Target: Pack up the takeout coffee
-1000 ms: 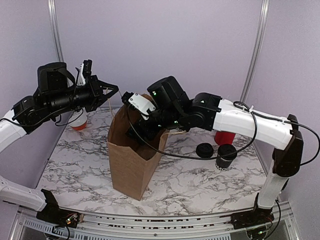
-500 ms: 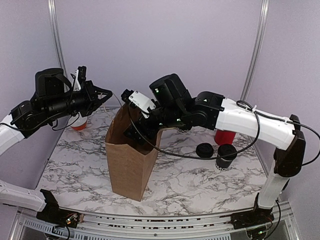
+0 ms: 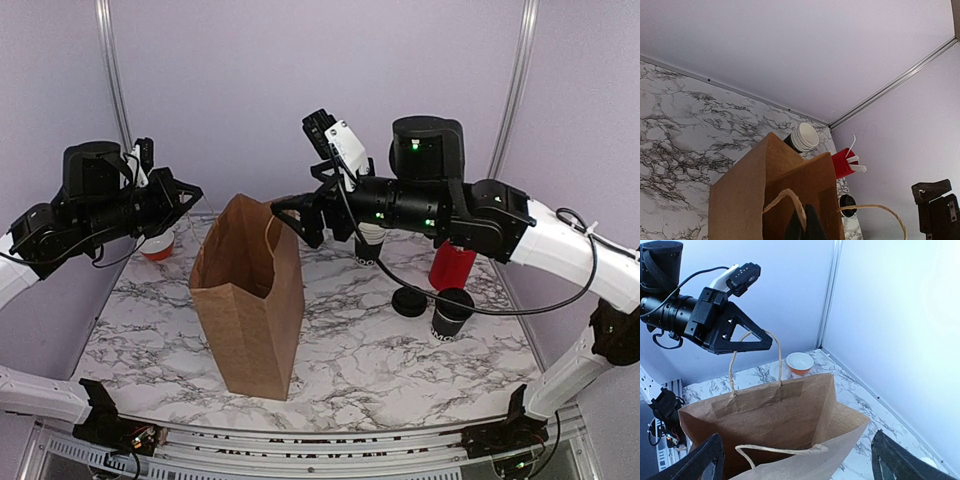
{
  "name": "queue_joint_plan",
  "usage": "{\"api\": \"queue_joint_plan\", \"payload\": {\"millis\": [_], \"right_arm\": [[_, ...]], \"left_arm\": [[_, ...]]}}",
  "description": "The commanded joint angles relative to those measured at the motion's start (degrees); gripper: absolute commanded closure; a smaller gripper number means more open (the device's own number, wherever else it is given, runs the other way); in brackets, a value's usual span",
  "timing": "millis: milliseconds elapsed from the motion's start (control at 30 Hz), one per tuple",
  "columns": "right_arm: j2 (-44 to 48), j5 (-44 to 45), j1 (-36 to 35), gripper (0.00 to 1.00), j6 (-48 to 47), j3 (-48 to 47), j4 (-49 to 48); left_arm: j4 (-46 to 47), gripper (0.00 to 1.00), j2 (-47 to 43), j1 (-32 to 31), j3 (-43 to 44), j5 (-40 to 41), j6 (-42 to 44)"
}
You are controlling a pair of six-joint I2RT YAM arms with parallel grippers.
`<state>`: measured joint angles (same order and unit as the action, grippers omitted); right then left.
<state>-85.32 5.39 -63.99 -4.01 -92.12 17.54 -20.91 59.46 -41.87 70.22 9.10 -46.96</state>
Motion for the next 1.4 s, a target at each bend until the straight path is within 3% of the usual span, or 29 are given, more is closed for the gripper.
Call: {"api": "queue_joint_plan", "payload": {"millis": [0,267,567,867,1200,1367], "right_arm": [[1.81,3.9,1.63,0.0,2.5,2.35,-2.02],[7.88,4.41,8.06,0.0,7.06,9.96,-0.75],[11.84,7.02,10.68,0.0,8.58,15.21,1.03],[14.0,9.11,11.34,0.0,9.6,17.68,2.48],[14.09,11.52,11.58,0.0,9.87,17.59,5.3],[13.74,12.22,12.09,0.0,10.79,18.01,7.1]], "left_arm": [[-3.31,1.0,-1.36,0.47,0.82,4.63,2.46],[-6.29,1.0,-2.4,1.12,1.49,7.02,3.28],[-7.2,1.0,-2.38,1.22,2.28,6.98,3.44],[-7.65,0.9,-2.78,1.26,3.28,7.19,4.39],[-7.55,0.68,-3.12,1.26,4.78,6.4,6.08],[-6.65,0.33,-3.71,1.29,5.45,5.08,7.68]]}}
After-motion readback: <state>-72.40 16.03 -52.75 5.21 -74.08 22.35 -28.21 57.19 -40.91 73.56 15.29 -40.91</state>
